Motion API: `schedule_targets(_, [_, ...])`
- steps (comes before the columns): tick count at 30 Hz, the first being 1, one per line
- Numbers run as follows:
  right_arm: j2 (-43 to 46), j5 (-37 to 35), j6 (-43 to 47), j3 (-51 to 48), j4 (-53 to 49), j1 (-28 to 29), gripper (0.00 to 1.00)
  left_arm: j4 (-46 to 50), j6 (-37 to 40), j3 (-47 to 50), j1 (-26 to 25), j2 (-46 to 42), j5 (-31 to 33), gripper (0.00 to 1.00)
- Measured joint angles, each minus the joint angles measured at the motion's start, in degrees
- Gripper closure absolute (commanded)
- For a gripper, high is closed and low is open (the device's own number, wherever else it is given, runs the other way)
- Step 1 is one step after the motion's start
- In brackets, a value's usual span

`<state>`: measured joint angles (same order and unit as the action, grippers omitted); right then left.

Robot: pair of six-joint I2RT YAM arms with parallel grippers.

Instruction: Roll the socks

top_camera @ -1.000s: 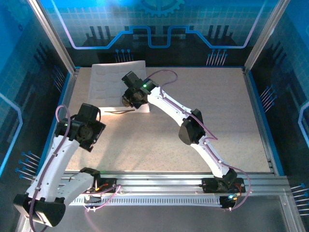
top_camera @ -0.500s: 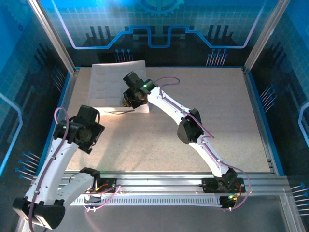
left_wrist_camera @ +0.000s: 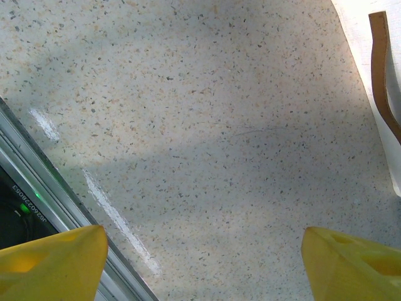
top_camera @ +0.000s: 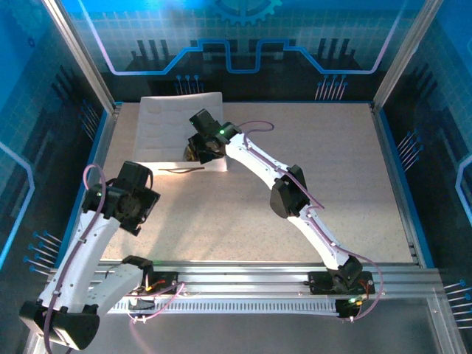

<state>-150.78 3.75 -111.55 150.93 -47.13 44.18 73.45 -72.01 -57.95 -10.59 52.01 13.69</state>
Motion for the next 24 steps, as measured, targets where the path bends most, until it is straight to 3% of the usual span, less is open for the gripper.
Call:
schedule_targets(5, [0.2,0.2,1.1,-0.5,1.0,0.0,0.55,0.0,0.0,0.0,0.0,0.0,0.0,0.19])
schedule_targets(15, [1.7,-0.3,3.7,-1.4,0.4,-0.6,0.43,0.0,0.0,0.0,0.0,0.0,0.0,0.19])
schedule_targets(17, [2.1,-0.7,4.3,-1.7,0.1,-0.7,0.43,-0.1,0.0,0.0,0.0,0.0,0.0,0.19])
schedule_targets(20, [2.7,-0.8,5.1,-2.2,-1.2,-0.7,0.61,-0.1,0.0,0.0,0.0,-0.1,-0.1,0.19])
schedule_targets(22, [3.1,-0.9,5.9,-2.7,-2.2,-0.7,0.62,-0.2,0.0,0.0,0.0,-0.2,-0.2,0.19])
schedule_targets(24, [3.5,-1.2,6.2,-3.1,-3.1,-0.7,0.70,-0.2,-0.1,0.0,0.0,-0.5,-0.4,0.19])
